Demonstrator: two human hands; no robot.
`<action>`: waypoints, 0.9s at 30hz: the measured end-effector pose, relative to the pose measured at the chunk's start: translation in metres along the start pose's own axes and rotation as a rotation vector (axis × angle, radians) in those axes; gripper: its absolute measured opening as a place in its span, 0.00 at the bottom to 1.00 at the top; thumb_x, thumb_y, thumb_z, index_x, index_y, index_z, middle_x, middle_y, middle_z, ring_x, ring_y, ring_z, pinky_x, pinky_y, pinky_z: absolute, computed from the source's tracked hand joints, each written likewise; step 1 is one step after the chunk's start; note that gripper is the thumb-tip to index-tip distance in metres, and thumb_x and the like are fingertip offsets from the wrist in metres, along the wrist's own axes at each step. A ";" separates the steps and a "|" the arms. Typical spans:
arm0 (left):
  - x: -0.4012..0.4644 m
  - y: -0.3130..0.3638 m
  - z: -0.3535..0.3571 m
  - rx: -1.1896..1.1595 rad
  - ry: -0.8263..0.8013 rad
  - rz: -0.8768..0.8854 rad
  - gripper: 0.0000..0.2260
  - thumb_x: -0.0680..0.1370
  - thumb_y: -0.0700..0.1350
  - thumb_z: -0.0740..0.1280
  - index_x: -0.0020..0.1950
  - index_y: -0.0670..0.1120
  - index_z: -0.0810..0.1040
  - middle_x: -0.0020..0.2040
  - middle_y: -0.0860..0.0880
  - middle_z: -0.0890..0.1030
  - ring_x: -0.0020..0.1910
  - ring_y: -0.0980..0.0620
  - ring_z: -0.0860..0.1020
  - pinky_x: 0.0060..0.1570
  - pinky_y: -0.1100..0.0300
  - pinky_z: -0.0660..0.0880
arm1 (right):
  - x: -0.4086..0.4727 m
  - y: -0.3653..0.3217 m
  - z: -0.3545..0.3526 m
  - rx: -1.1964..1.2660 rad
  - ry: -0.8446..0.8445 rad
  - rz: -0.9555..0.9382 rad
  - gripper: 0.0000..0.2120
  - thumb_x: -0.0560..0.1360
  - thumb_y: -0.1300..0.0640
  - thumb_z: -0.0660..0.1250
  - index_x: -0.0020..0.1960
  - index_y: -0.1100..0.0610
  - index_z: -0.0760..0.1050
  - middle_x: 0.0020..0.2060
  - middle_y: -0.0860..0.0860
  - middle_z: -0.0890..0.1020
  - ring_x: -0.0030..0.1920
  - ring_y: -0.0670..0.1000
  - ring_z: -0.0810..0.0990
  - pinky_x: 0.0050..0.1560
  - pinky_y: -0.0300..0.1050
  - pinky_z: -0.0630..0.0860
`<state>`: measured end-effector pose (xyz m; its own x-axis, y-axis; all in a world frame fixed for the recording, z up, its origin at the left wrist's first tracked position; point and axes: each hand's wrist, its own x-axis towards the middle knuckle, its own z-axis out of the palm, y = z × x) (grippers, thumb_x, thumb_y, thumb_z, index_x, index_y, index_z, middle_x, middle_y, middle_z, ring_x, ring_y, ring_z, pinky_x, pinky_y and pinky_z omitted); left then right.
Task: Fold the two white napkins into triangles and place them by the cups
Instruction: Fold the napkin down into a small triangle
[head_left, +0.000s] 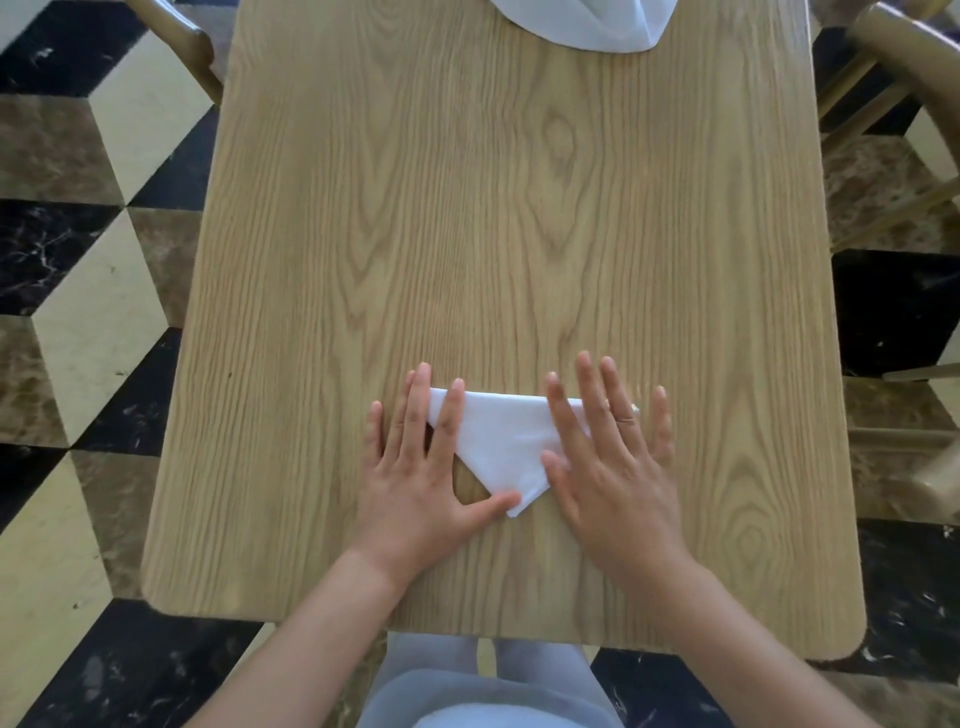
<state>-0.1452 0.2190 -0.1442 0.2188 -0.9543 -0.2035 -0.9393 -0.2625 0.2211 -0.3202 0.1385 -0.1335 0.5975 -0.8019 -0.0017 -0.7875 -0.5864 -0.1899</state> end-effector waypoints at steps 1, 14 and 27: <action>0.000 0.000 0.001 0.001 0.002 -0.001 0.46 0.68 0.75 0.53 0.77 0.48 0.48 0.77 0.42 0.49 0.77 0.47 0.48 0.73 0.44 0.46 | -0.002 -0.008 0.002 0.026 0.018 -0.050 0.26 0.79 0.50 0.53 0.76 0.53 0.54 0.76 0.55 0.54 0.75 0.54 0.53 0.73 0.59 0.48; 0.095 -0.115 -0.054 -0.051 0.253 -0.086 0.26 0.80 0.57 0.49 0.76 0.49 0.57 0.77 0.45 0.53 0.76 0.48 0.51 0.71 0.42 0.43 | 0.021 -0.020 0.020 0.042 -0.079 -0.034 0.33 0.73 0.35 0.55 0.75 0.44 0.53 0.76 0.57 0.50 0.76 0.56 0.48 0.73 0.60 0.41; 0.192 -0.137 -0.058 0.013 0.204 -0.248 0.30 0.74 0.62 0.51 0.74 0.55 0.58 0.77 0.48 0.57 0.76 0.49 0.53 0.69 0.36 0.49 | 0.247 -0.005 0.022 0.046 -0.028 0.025 0.33 0.74 0.35 0.55 0.75 0.41 0.49 0.76 0.56 0.45 0.76 0.54 0.41 0.72 0.56 0.33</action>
<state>0.0411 0.0632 -0.1579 0.4887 -0.8707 -0.0542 -0.8537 -0.4901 0.1762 -0.1655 -0.0544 -0.1544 0.5819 -0.8125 -0.0348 -0.7950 -0.5594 -0.2344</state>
